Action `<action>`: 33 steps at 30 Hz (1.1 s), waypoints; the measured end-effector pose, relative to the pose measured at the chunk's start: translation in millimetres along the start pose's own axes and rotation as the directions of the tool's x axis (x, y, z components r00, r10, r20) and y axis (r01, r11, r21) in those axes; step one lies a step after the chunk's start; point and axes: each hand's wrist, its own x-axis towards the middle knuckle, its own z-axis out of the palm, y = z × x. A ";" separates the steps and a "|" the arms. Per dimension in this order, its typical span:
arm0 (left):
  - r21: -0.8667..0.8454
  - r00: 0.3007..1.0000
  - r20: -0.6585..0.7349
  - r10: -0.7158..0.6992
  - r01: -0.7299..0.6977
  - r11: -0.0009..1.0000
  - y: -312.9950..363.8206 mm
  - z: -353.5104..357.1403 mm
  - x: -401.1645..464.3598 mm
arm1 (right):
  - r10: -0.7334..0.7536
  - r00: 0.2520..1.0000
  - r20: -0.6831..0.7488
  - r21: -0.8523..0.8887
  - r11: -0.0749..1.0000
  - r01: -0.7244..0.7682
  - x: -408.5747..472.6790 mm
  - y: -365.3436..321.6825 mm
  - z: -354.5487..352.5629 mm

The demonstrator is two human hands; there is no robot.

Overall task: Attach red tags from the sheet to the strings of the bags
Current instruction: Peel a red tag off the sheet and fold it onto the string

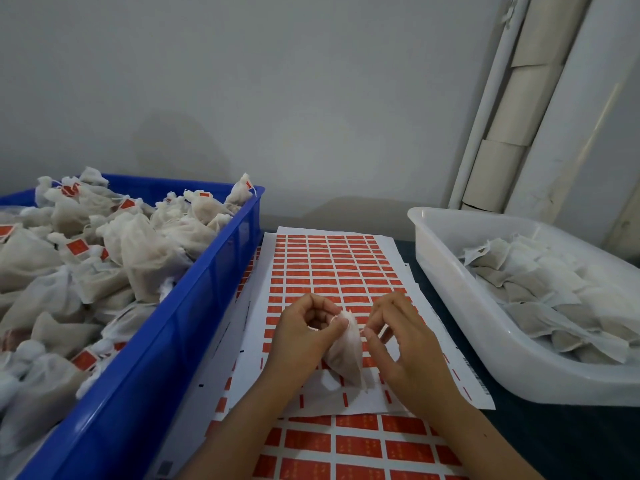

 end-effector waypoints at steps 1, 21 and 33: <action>0.005 1.000 -0.001 0.004 -0.004 1.000 -0.9 0.3 0.0 | -0.037 0.999 -0.025 -0.045 0.998 0.035 0.4 -1.5 -0.5; -0.128 0.986 0.138 0.096 -0.079 0.989 2.3 2.1 -2.8 | 0.151 0.988 -0.016 0.199 0.969 -0.145 6.2 2.0 -4.4; -0.141 0.969 0.175 0.172 -0.149 0.979 3.8 5.3 -6.1 | 0.157 0.986 -0.061 0.244 0.960 -0.137 6.3 -3.8 -7.6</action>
